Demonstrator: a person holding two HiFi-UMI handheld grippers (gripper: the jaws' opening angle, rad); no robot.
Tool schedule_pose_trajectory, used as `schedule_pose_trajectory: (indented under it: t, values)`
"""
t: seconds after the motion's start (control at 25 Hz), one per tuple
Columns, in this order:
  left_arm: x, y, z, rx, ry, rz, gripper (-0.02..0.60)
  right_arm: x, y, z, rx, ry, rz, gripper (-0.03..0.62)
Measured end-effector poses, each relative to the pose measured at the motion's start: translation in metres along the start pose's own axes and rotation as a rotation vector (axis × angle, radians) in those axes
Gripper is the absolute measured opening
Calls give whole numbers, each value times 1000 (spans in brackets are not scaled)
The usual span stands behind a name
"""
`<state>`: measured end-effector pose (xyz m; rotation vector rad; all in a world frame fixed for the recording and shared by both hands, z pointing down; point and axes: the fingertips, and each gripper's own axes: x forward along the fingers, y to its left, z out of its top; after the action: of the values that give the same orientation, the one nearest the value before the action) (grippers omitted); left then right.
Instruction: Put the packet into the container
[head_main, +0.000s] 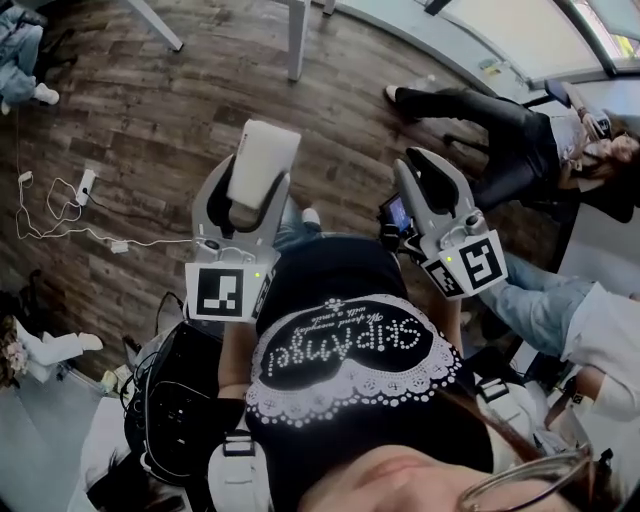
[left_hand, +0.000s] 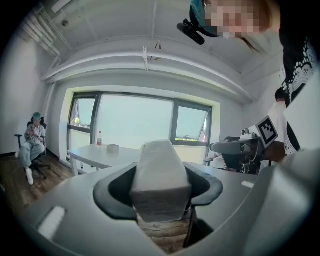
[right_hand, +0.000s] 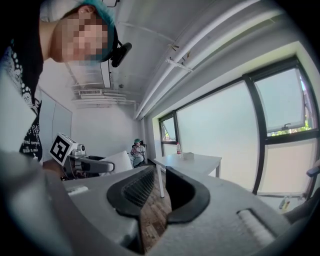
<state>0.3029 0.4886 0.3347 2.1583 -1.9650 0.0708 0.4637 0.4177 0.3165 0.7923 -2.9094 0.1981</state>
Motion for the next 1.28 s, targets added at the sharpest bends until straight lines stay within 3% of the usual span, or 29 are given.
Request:
schedule_pose_trajectory:
  t: [0.32,0.6,0.84,1.28]
  values:
    - [21,74,11,-4,12,-16,273,78,17,28,-2,-13,20,71]
    - [39,134,33,-24,-39,22,273,136,22,46,-31,6,47,71]
    - [34,166,28,-57,-51,85,273,171,34,43,-43,36,110,71]
    - [38,191,32,-81,-58,89,272,206,53,43,-50,56,143,71]
